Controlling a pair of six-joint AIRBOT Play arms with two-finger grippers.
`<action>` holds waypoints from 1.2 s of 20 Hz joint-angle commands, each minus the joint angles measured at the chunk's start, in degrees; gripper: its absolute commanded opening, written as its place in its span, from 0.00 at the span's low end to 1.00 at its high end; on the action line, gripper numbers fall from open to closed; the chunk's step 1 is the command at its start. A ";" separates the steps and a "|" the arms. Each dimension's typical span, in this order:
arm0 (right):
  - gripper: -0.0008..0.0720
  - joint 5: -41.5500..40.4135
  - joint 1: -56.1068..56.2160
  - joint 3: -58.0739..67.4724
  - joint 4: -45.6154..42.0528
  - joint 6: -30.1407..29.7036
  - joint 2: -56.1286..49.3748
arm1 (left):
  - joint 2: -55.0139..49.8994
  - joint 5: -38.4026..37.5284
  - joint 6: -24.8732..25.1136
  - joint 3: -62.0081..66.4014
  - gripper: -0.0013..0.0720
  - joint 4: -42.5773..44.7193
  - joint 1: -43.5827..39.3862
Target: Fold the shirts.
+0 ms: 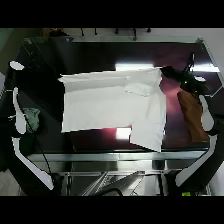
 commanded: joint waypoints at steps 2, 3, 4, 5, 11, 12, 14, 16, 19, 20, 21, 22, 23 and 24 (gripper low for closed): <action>0.04 3.56 -1.01 0.81 -17.53 7.30 -0.46 | -0.02 -0.13 0.85 -4.63 0.03 1.38 -0.09; 0.04 4.61 -0.94 0.76 -21.84 9.09 -0.55 | -0.02 -0.50 0.87 -5.05 0.03 3.19 -0.61; 0.04 5.35 -0.76 0.72 -25.68 10.84 -0.81 | -0.02 -0.68 0.90 -5.60 0.03 5.01 -0.81; 0.04 5.55 -0.57 0.70 -28.20 11.54 -1.16 | -0.02 -0.61 0.90 -6.23 0.03 6.47 -1.46; 0.04 5.44 -0.48 0.72 -29.92 12.24 -2.99 | -0.02 0.61 0.90 -9.16 0.04 7.67 -2.54; 0.04 5.46 -0.46 0.72 -29.42 12.24 -2.95 | -0.02 0.57 0.87 -9.05 0.04 7.32 -2.54; 0.08 5.79 -0.48 0.76 -26.71 12.20 -2.64 | -0.02 -1.53 0.87 -7.39 0.13 7.13 -2.80; 0.59 6.19 -0.48 0.83 -23.26 12.02 -0.87 | -0.02 -5.49 -0.68 -3.67 0.84 7.15 -2.78; 0.62 8.37 -1.40 0.83 -23.45 12.37 5.38 | 0.11 -14.27 -5.53 3.85 0.84 7.21 -1.68; 0.62 10.64 -2.51 0.81 -23.47 13.05 8.07 | 0.85 -17.22 -7.06 4.90 0.84 7.21 -0.83; 0.61 13.27 -3.85 0.81 -23.52 15.10 10.49 | 2.49 -18.93 -7.85 3.43 0.84 7.23 0.04; 0.61 16.33 -5.49 0.68 -24.09 16.96 12.83 | 4.81 -20.33 -7.93 -0.04 0.84 7.23 1.25; 0.61 19.67 -7.21 0.02 -25.07 18.99 15.26 | 7.13 -21.66 -7.93 -4.28 0.84 7.78 2.10; 0.61 22.16 -8.72 -1.70 -26.36 20.28 17.81 | 9.92 -22.62 -7.82 -10.25 0.84 9.16 2.97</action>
